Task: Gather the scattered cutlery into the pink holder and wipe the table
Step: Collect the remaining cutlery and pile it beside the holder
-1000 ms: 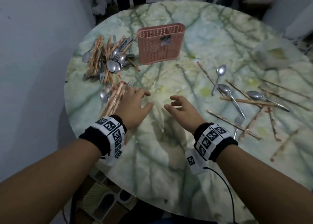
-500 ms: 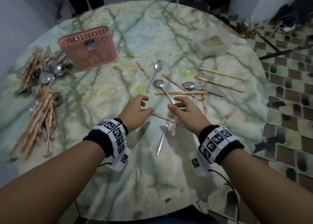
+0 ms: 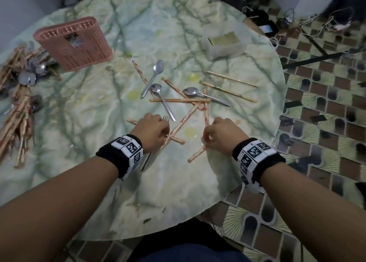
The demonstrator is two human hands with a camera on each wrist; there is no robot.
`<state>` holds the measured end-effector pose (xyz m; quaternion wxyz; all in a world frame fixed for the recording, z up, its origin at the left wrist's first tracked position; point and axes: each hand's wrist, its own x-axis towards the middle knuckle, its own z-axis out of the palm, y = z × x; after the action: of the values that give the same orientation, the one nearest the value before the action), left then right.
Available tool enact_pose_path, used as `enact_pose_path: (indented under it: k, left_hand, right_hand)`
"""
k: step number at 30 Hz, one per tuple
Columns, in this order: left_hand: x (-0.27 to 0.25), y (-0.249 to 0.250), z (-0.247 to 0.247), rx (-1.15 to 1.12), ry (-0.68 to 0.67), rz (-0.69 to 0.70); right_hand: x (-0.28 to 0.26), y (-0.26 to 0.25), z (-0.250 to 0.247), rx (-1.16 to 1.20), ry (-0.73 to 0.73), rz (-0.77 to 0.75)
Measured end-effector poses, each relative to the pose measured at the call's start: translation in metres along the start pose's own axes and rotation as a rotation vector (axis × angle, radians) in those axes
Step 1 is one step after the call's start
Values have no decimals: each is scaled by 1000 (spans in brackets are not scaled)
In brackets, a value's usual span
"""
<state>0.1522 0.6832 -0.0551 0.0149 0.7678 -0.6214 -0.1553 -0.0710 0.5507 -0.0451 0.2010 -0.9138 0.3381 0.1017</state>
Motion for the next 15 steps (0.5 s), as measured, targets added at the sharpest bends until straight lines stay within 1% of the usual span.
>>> enact_pose_path:
  k: [4,7,10,13,15]
  left_hand:
    - [2,-6,-5,92,17,26]
    - [-6,-16,-13,75,58,32]
    - [-20,-29,-19,29,89,22]
    - [-29,-36,-23,-64,36,-24]
    - [-31,-37,-25,-80,-18,-58]
  right_hand:
    - [6,-11,-2,-125,-23,-107]
    - [7,-15,-5,-67,-25,-137]
    - [10,-12,-7,8,47,-73]
    - [14,-10,-4,-28,-23,25]
    - [17,-15,0,0,-18,31]
